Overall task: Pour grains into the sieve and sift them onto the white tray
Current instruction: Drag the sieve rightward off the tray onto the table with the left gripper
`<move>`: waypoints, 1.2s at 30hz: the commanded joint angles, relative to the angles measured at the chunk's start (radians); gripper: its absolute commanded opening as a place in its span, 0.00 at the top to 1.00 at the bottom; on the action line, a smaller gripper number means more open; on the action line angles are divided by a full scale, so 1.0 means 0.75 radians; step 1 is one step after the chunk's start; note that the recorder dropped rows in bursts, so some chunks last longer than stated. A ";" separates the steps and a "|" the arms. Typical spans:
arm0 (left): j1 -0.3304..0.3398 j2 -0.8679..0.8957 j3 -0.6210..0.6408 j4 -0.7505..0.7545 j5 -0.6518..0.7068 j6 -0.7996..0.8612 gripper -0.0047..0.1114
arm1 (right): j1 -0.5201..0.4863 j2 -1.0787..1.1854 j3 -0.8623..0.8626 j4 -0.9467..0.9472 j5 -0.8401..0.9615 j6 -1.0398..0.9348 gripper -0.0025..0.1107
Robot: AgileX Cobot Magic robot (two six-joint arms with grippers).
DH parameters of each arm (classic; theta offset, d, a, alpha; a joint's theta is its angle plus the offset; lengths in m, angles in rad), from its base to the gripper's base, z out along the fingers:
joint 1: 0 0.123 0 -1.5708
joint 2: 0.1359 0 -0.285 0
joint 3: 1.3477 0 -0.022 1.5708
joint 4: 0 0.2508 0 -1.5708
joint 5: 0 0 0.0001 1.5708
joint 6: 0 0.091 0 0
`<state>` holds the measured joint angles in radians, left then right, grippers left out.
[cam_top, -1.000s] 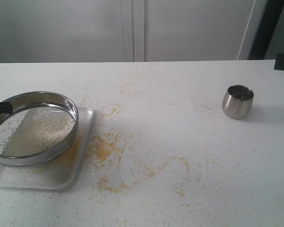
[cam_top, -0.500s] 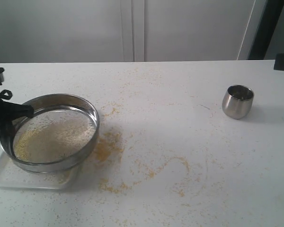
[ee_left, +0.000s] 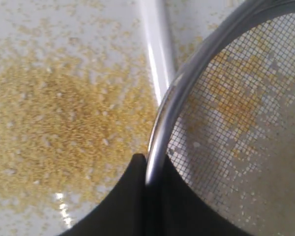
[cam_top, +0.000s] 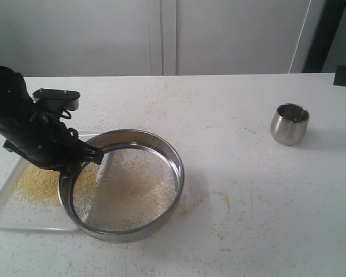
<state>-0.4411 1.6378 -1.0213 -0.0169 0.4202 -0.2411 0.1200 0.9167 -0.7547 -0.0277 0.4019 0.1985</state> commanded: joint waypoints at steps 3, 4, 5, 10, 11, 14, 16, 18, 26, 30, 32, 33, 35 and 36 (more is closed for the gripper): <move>-0.131 0.072 -0.060 -0.073 -0.009 -0.084 0.96 | 0.001 -0.010 0.010 -0.004 -0.008 -0.001 0.98; -0.157 0.090 -0.080 -0.077 -0.012 -0.103 0.96 | 0.001 -0.010 0.010 -0.004 -0.008 -0.001 0.98; -0.176 0.108 -0.094 -0.084 -0.012 -0.108 0.96 | 0.001 -0.010 0.010 -0.004 -0.008 -0.001 0.98; -0.285 0.187 -0.193 -0.140 -0.009 -0.108 0.96 | 0.001 -0.010 0.010 -0.004 -0.011 -0.001 0.98; -0.300 0.201 -0.209 -0.144 -0.004 -0.108 0.96 | 0.001 -0.010 0.010 -0.004 -0.011 -0.001 0.98; -0.349 0.244 -0.251 -0.155 -0.001 -0.108 0.96 | 0.001 -0.010 0.010 -0.004 -0.011 -0.001 0.98; -0.376 0.272 -0.275 -0.174 -0.001 -0.108 0.96 | 0.001 -0.010 0.010 -0.004 -0.011 -0.001 0.98; -0.398 0.294 -0.301 -0.183 -0.001 -0.108 0.96 | 0.001 -0.010 0.010 -0.004 -0.011 -0.001 0.98; -0.464 0.369 -0.348 -0.189 -0.019 -0.104 0.96 | 0.001 -0.010 0.010 -0.004 -0.008 -0.001 0.98; -0.464 0.390 -0.348 -0.184 -0.036 -0.098 0.96 | 0.001 -0.010 0.010 -0.004 -0.011 -0.001 0.98; -0.464 0.399 -0.348 -0.184 -0.041 -0.098 0.96 | 0.001 -0.010 0.010 -0.004 -0.011 -0.001 0.98; -0.464 0.401 -0.348 -0.184 -0.041 -0.098 0.96 | 0.001 -0.010 0.010 -0.004 -0.011 -0.001 0.98; -0.464 0.408 -0.348 -0.184 -0.041 -0.098 0.96 | 0.001 -0.010 0.010 -0.004 -0.011 -0.001 0.98; -0.464 0.415 -0.348 -0.184 -0.041 -0.092 0.96 | 0.001 -0.010 0.010 -0.004 -0.011 -0.001 0.98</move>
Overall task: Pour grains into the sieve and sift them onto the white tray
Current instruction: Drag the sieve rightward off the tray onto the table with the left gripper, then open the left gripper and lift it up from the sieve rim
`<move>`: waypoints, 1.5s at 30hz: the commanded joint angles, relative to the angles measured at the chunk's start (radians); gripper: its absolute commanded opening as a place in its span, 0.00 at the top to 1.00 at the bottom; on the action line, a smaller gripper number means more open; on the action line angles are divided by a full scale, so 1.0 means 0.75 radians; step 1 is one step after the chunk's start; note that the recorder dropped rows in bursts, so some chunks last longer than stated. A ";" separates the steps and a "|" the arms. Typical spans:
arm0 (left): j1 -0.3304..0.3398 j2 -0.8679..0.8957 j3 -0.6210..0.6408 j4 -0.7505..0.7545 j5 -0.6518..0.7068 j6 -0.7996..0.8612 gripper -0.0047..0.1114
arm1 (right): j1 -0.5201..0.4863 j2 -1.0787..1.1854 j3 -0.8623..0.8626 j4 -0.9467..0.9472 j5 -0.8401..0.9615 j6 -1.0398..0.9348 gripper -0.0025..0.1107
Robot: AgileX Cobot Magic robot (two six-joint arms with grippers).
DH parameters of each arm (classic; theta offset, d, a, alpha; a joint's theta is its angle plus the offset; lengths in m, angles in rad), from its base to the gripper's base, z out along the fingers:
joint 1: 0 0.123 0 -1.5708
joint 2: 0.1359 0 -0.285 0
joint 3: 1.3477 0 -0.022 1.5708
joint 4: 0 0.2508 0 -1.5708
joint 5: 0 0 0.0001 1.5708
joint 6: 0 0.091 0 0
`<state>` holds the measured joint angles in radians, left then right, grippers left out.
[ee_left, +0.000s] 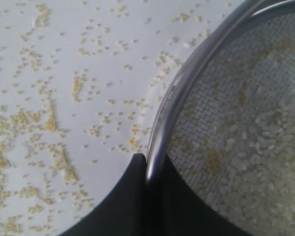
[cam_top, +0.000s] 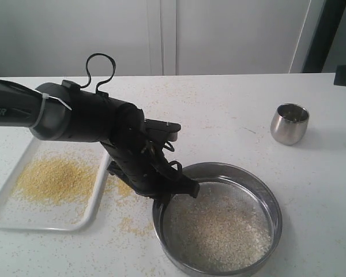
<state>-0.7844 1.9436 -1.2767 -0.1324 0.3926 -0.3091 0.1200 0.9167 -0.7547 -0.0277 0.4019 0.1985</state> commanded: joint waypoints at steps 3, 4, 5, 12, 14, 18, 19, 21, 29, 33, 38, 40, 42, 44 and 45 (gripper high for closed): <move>-0.007 0.024 -0.008 -0.030 -0.001 0.005 0.96 | 0.001 -0.010 0.010 -0.004 -0.011 -0.001 0.98; -0.007 0.028 -0.008 -0.030 0.002 0.005 0.96 | 0.001 -0.010 0.010 -0.004 -0.011 -0.001 0.98; -0.007 0.028 -0.008 -0.030 0.002 0.005 0.96 | 0.001 -0.010 0.010 -0.004 -0.011 -0.001 0.98; -0.007 0.028 -0.008 -0.030 0.005 0.005 0.72 | 0.001 -0.010 0.010 -0.004 -0.008 -0.001 0.98; -0.007 0.028 -0.008 -0.030 -0.004 0.005 0.56 | 0.001 -0.010 0.010 -0.004 -0.008 -0.001 0.98; -0.007 0.013 -0.008 -0.030 0.017 0.005 0.45 | 0.001 -0.010 0.010 -0.004 -0.011 -0.001 0.98; -0.007 0.010 -0.008 -0.030 0.019 0.005 0.45 | 0.001 -0.010 0.010 -0.004 -0.011 -0.001 0.98; -0.007 -0.016 -0.008 -0.030 0.029 0.002 0.45 | 0.001 -0.010 0.010 -0.004 -0.011 -0.001 0.98; -0.007 -0.127 -0.008 -0.020 0.091 0.002 0.45 | 0.001 -0.010 0.010 -0.004 -0.008 -0.001 0.98; 0.006 -0.178 -0.008 -0.020 0.129 0.002 0.55 | 0.001 -0.010 0.010 -0.004 -0.008 -0.001 0.98; 0.077 -0.235 -0.008 -0.020 0.200 0.002 0.87 | 0.001 -0.010 0.010 -0.004 -0.011 -0.001 0.98; 0.112 -0.258 -0.008 -0.018 0.241 0.005 0.96 | 0.001 -0.010 0.010 -0.004 -0.011 -0.001 0.98; 0.151 -0.278 -0.008 -0.018 0.290 0.026 0.96 | 0.001 -0.010 0.010 -0.004 -0.011 -0.001 0.98; 0.197 -0.299 -0.005 -0.015 0.338 0.059 0.96 | 0.001 -0.010 0.010 -0.004 -0.011 -0.001 0.98; 0.217 -0.307 -0.005 -0.006 0.354 0.062 0.96 | 0.001 -0.010 0.010 -0.004 -0.011 -0.001 0.98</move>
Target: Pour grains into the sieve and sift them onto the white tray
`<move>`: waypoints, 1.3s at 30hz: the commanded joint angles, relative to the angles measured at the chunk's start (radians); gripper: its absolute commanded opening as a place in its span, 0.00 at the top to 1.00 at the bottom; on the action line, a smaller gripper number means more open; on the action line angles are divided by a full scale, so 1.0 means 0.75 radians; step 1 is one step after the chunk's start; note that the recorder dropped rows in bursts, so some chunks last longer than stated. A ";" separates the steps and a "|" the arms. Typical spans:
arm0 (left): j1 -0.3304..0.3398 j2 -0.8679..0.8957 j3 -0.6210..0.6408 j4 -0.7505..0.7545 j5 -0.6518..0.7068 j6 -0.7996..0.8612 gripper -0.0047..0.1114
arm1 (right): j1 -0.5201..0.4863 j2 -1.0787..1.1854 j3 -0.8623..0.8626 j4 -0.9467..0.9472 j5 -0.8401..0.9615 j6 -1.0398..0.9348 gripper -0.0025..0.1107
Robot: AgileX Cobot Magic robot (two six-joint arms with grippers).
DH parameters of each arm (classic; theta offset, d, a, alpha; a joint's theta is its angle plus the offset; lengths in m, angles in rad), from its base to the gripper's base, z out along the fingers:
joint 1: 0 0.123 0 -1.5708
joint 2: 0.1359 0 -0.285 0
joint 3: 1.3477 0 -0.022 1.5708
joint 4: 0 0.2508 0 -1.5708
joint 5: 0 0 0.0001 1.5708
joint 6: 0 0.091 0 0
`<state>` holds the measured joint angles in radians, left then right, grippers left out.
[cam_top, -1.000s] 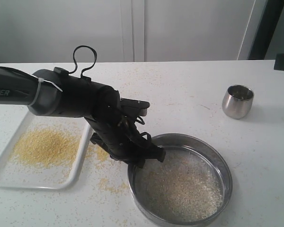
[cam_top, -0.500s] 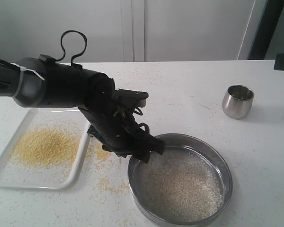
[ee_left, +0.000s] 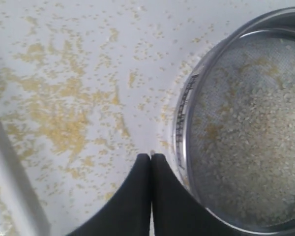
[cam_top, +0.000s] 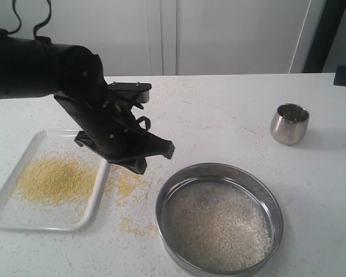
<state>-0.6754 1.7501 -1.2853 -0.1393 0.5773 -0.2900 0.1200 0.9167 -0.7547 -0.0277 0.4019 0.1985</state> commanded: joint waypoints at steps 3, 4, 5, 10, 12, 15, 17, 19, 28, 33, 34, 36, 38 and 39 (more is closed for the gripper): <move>0.151 -0.078 0.007 0.014 0.146 0.036 0.96 | 0.001 -0.010 0.010 -0.004 -0.011 -0.001 0.98; 0.178 -0.086 0.007 0.021 0.159 0.040 0.96 | 0.001 -0.010 0.010 -0.004 -0.011 -0.001 0.98; 0.205 -0.093 0.007 0.024 0.166 0.046 0.96 | 0.001 -0.010 0.010 -0.004 -0.011 -0.001 0.98; 0.335 -0.102 0.007 0.027 0.233 0.096 0.96 | 0.001 -0.010 0.010 -0.004 -0.011 -0.001 0.98; 0.381 -0.104 0.008 0.027 0.259 0.144 0.96 | 0.001 -0.010 0.010 -0.004 -0.011 -0.001 0.98; 0.454 -0.127 0.033 0.028 0.267 0.227 0.96 | 0.001 -0.010 0.010 -0.004 -0.011 -0.001 0.98; 0.505 -0.147 0.060 0.030 0.268 0.233 0.96 | 0.001 -0.010 0.010 -0.004 -0.011 -0.001 0.98; 0.553 -0.171 0.087 0.030 0.268 0.248 0.96 | 0.001 -0.010 0.010 -0.004 -0.011 -0.001 0.98; 0.726 -0.303 0.274 0.027 0.210 0.284 0.96 | 0.001 -0.010 0.010 -0.004 -0.011 -0.001 0.98; 0.793 -0.369 0.399 0.012 0.151 0.325 0.96 | 0.001 -0.010 0.010 -0.004 -0.008 -0.001 0.98; 0.802 -0.383 0.419 0.009 0.148 0.328 0.96 | 0.001 -0.010 0.010 -0.004 -0.008 -0.001 0.98; 0.824 -0.413 0.466 -0.014 0.132 0.328 0.96 | 0.001 -0.010 0.010 -0.004 -0.008 -0.001 0.98; 0.845 -0.444 0.512 -0.055 0.113 0.353 0.96 | 0.001 -0.010 0.010 -0.004 -0.008 -0.001 0.98; 0.856 -0.456 0.533 -0.080 0.107 0.379 0.96 | 0.001 -0.010 0.010 -0.004 -0.008 -0.001 0.98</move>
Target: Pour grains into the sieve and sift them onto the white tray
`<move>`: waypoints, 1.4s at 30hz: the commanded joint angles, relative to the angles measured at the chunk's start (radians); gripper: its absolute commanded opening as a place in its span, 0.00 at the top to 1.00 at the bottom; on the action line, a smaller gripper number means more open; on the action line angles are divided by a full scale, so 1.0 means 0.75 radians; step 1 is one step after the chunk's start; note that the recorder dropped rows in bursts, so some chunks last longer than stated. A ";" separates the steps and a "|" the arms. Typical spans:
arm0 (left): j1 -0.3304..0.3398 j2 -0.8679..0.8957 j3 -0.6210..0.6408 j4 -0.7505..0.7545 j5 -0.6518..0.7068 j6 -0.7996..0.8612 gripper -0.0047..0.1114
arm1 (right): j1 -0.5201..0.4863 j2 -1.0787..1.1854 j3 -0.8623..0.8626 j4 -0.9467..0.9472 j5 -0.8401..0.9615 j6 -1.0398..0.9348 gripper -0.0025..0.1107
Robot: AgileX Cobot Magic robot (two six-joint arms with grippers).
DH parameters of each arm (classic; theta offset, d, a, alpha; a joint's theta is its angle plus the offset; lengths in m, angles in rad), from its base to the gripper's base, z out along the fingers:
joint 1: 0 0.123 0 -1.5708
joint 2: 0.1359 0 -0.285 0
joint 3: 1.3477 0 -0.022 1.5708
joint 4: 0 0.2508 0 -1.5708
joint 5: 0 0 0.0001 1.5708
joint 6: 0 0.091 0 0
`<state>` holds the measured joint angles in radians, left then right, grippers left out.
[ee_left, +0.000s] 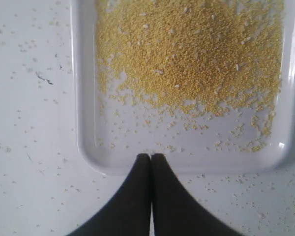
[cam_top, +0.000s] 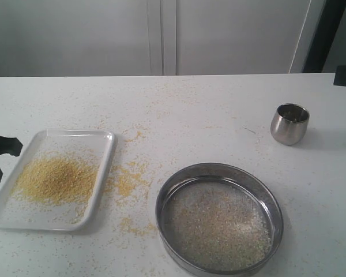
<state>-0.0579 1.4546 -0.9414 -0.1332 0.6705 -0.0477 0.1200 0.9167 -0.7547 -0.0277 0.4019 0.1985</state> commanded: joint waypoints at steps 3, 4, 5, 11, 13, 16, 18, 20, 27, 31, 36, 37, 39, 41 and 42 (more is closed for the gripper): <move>0.050 -0.103 0.120 -0.218 -0.012 0.172 0.96 | 0.001 -0.010 0.010 -0.004 -0.011 -0.001 0.98; 0.050 -0.120 0.135 -0.231 -0.009 0.197 0.96 | 0.001 -0.010 0.010 -0.004 -0.011 -0.001 0.98; 0.050 -0.137 0.149 -0.241 -0.007 0.215 0.96 | 0.001 -0.010 0.010 -0.004 -0.011 -0.001 0.98; 0.050 -0.267 0.226 -0.256 0.029 0.213 0.96 | 0.001 -0.010 0.010 -0.004 -0.011 -0.001 0.98; 0.050 -0.331 0.252 -0.256 0.029 0.213 0.96 | 0.001 -0.010 0.010 -0.004 -0.011 -0.001 0.98; 0.050 -0.441 0.292 -0.256 0.045 0.213 0.96 | 0.001 -0.010 0.010 -0.004 -0.011 -0.001 0.98; 0.050 -0.526 0.321 -0.256 0.052 0.213 0.96 | 0.001 -0.010 0.010 -0.004 -0.011 -0.001 0.98; 0.050 -0.615 0.359 -0.256 0.052 0.213 0.96 | 0.001 -0.010 0.010 -0.004 -0.011 -0.001 0.98; 0.050 -0.893 0.460 -0.256 0.092 0.210 0.96 | 0.001 -0.010 0.010 -0.004 -0.011 -0.001 0.98; 0.050 -1.035 0.490 -0.256 0.145 0.247 0.96 | 0.001 -0.010 0.010 -0.004 -0.011 -0.001 0.98; 0.050 -1.206 0.529 -0.256 0.143 0.247 0.96 | 0.001 -0.010 0.010 -0.004 -0.011 -0.001 0.98; 0.050 -1.239 0.530 -0.256 0.143 0.247 0.96 | 0.001 -0.010 0.010 -0.004 -0.011 -0.001 0.98; 0.050 -1.300 0.532 -0.253 0.139 0.266 0.96 | 0.001 -0.010 0.010 -0.004 -0.008 -0.001 0.98; 0.050 -1.349 0.532 -0.253 0.130 0.310 0.96 | 0.001 -0.010 0.010 -0.004 -0.008 -0.001 0.98; 0.050 -1.373 0.532 -0.253 0.123 0.319 0.96 | 0.001 -0.010 0.010 -0.004 -0.008 -0.001 0.98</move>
<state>-0.0248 0.4769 -0.5475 -0.3155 0.7623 0.1586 0.1200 0.9167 -0.7547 -0.0277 0.4019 0.1985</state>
